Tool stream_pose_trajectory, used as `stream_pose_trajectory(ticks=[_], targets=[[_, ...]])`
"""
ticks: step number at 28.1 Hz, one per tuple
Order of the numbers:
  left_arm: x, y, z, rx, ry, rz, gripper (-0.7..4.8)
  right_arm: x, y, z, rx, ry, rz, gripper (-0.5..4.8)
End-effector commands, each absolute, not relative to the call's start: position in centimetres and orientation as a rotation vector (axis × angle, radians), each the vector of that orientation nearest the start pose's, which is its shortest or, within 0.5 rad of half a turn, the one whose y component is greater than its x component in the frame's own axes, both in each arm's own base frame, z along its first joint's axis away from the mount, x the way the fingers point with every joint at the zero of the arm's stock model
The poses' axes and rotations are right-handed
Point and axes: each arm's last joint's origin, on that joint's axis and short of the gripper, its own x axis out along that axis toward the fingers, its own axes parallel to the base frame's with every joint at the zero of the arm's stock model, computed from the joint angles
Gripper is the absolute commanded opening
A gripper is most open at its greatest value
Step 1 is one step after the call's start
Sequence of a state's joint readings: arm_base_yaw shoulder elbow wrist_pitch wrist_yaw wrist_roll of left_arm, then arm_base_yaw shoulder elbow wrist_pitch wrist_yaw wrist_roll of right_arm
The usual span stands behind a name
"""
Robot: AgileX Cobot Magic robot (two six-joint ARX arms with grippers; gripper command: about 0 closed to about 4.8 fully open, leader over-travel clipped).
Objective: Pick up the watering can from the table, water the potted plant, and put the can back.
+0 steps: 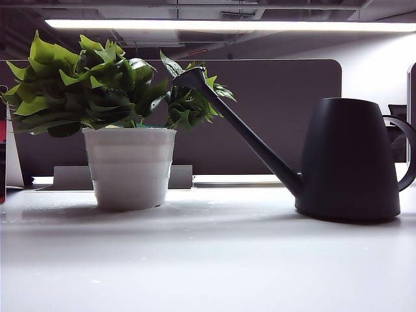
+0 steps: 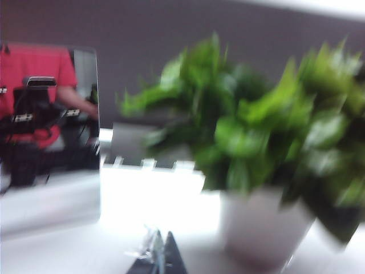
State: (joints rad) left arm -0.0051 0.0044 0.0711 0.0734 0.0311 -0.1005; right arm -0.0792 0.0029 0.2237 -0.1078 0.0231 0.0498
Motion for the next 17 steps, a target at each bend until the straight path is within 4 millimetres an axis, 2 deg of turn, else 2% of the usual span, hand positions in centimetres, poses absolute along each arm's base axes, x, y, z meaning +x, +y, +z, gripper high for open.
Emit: stream_pose_trajectory(ticks=[1, 2, 4, 9, 11, 14, 17], targets=[[8.4, -0.3, 22.2, -0.193, -0.227, -0.126, -0.05, 6.9, -0.6, 24.9, 0.016, -0.164, -0.096, 2.63], [8.1, -0.4, 23.1, -0.202, -0.242, -0.153, -0.04, 6.8, -0.6, 25.7, 0.016, -0.192, -0.096, 3.37], [7.5, -0.5, 24.8, -0.194, -0.267, -0.193, -0.03, 6.8, -0.6, 27.0, 0.015, -0.211, -0.094, 3.89], [7.5, -0.8, 29.2, -0.173, -0.282, -0.307, -0.02, 8.5, -0.5, 30.7, -0.017, -0.168, -0.028, 4.22], [8.5, -1.2, 32.0, -0.147, -0.290, -0.432, -0.05, 11.0, -0.6, 32.7, -0.086, -0.110, -0.001, 4.76], [9.8, -1.3, 34.6, -0.129, -0.304, -0.496, -0.05, 13.3, -0.8, 33.6, -0.109, -0.097, -0.002, 4.76], [11.3, -1.4, 36.5, -0.133, -0.291, -0.498, -0.05, 15.4, -1.0, 33.3, -0.109, -0.080, -0.003, 4.77]])
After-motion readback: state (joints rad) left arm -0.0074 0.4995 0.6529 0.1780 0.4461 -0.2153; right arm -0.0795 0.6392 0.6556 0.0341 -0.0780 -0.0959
